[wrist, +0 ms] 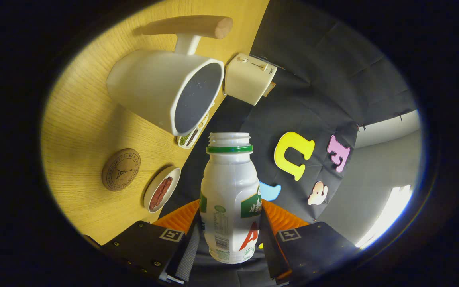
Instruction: Take the bottle from table, then pour the juice into the cup, finally place the bottle on the coaster
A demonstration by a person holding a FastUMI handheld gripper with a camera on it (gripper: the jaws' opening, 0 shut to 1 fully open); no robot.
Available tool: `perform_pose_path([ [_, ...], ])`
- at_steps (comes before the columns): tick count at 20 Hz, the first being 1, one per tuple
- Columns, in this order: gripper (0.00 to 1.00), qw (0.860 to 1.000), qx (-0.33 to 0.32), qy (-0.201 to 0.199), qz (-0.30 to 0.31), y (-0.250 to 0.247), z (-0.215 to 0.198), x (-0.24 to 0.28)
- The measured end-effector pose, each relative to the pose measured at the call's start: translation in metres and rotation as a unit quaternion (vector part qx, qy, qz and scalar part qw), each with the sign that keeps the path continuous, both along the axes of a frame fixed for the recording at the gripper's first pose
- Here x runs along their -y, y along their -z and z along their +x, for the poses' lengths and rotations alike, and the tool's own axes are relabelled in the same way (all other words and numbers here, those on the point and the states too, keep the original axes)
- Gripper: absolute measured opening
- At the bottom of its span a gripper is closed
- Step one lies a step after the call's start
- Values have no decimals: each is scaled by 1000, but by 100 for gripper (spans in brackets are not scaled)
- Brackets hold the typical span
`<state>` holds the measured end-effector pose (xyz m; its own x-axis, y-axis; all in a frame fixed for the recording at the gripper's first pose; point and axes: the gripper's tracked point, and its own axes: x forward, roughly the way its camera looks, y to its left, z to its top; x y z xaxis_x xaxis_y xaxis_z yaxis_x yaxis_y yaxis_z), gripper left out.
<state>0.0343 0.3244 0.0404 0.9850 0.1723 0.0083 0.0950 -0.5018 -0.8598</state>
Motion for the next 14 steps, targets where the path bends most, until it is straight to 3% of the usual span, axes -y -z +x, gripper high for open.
perform_pose_path([
  [6, 71, 1000, -5, -4, 19, 5, -1, 1],
  [14, 71, 994, -29, -8, 102, 14, -4, 2],
])
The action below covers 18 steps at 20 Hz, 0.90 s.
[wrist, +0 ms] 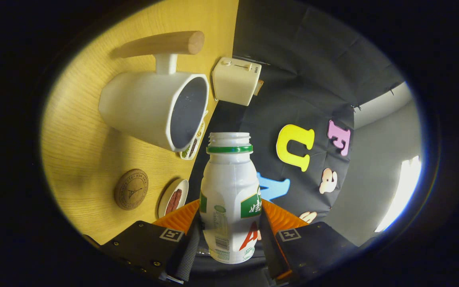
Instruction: Take the bottle from table, then pour the juice into the cup, finally place the bottle on the coaster
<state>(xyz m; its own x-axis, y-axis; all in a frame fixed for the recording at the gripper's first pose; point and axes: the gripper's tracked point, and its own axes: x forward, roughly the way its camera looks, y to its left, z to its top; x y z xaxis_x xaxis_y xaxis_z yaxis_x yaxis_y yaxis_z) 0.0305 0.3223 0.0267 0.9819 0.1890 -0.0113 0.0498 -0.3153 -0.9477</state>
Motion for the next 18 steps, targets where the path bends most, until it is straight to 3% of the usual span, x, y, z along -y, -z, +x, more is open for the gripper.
perform_pose_path([
  [10, 71, 992, -7, 7, 127, 2, -4, 25],
  [18, 71, 969, -32, 29, 243, 16, 4, 47],
])
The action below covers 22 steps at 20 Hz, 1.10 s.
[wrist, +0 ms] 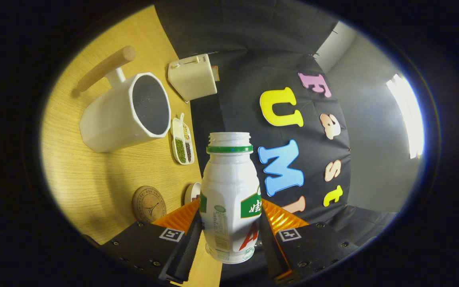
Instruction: Take the bottle from table, then pour the juice into the cup, finally place the bottle on the coaster
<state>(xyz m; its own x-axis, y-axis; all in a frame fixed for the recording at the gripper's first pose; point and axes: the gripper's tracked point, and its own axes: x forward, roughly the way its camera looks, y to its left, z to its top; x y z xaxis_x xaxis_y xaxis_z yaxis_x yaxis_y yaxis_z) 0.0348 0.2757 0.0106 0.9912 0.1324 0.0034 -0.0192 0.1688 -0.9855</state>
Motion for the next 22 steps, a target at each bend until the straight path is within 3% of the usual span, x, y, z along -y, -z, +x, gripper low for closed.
perform_pose_path([
  [6, 71, 997, -7, 2, 80, 3, 4, 7],
  [11, 71, 983, -20, 6, 183, 3, 11, 12],
  [17, 71, 944, -64, -3, 322, 9, 16, 9],
  [22, 71, 901, -102, -15, 422, 11, 23, 6],
])
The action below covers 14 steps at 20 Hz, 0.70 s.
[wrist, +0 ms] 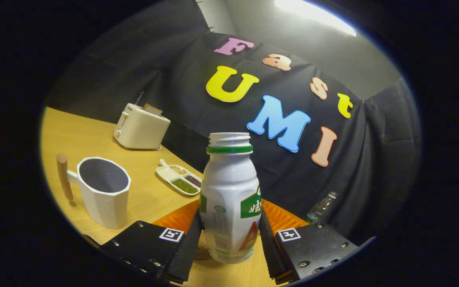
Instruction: Take the bottle from table, then pour the juice into the cup, finally place the bottle on the coaster
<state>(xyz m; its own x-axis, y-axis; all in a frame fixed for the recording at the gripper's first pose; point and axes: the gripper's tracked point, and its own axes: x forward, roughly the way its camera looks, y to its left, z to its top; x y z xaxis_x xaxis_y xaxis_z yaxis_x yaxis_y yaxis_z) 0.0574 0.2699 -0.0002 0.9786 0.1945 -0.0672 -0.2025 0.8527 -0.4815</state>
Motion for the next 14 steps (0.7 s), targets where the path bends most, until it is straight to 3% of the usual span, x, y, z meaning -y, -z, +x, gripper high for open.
perform_pose_path([
  [6, 71, 992, -42, -11, 121, 7, 12, -3],
  [9, 71, 980, -67, -24, 185, 13, 17, -11],
  [14, 71, 980, -75, -14, 186, 23, 28, -6],
])
